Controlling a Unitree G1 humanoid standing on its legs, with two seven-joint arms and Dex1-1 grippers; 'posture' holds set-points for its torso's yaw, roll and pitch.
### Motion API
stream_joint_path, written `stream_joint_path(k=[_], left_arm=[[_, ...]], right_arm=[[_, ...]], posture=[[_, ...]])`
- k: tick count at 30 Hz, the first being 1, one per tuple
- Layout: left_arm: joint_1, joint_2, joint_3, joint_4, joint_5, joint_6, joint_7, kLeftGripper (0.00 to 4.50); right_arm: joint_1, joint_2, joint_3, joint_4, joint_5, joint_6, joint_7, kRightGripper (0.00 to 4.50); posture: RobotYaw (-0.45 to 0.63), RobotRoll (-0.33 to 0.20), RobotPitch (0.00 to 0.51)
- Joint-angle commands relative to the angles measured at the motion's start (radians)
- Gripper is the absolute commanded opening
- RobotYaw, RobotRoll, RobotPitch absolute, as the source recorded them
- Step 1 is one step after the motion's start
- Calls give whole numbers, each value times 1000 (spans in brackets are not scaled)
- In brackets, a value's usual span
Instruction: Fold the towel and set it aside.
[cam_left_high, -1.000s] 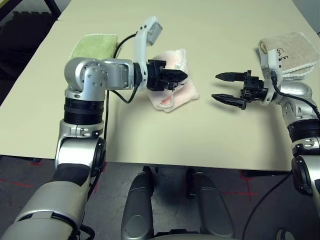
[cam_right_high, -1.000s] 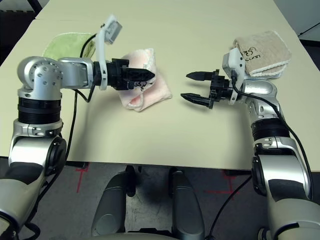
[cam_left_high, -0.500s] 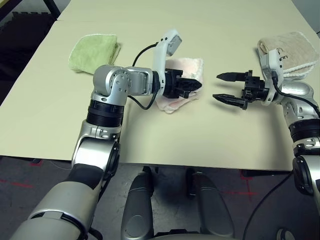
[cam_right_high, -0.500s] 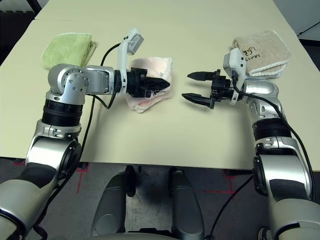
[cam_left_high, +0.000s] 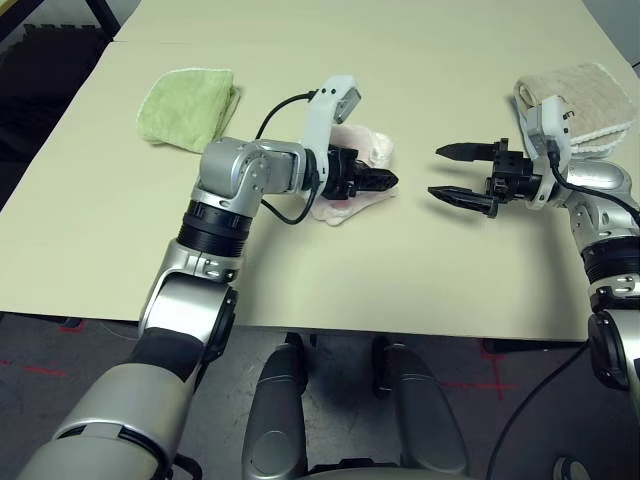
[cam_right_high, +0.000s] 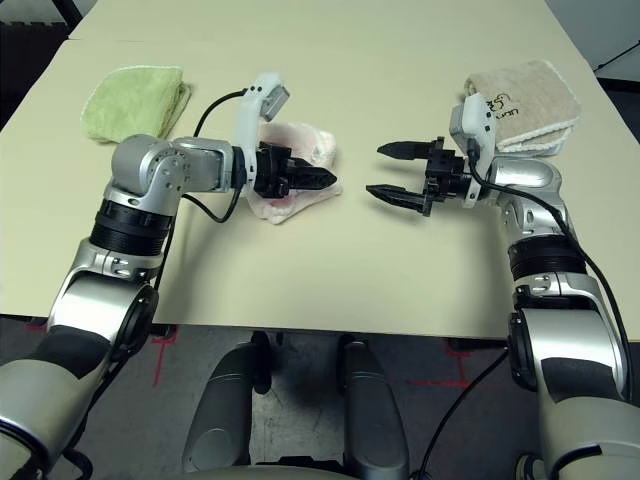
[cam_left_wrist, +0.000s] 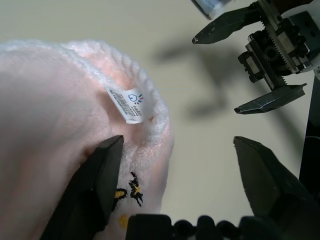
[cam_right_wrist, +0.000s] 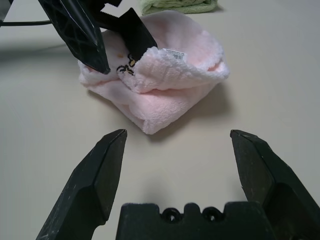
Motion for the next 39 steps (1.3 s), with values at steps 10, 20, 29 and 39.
stream_joint_path(k=[10,20,29,39], left_arm=[[121,222,158,-285,-124,61,-113,4456],[302,308,77,-318,6,-361,-294,4456],[325,324,39,-122,142,-795,-513,4456],[323,324,53,-44,176,-903,-579,4500]], right_arm=[[-95,65,-19,82,20,-13,-21,4500],[-147,70,-1,175,-3,-92,63,4500],[-91,42,22,131,-29,-145,161,4500],[-97,61,24,135,-39,-153,175,1278]], posture=[[9,0,216],[26,0,213],[-13,0,220],[-4,0,218]])
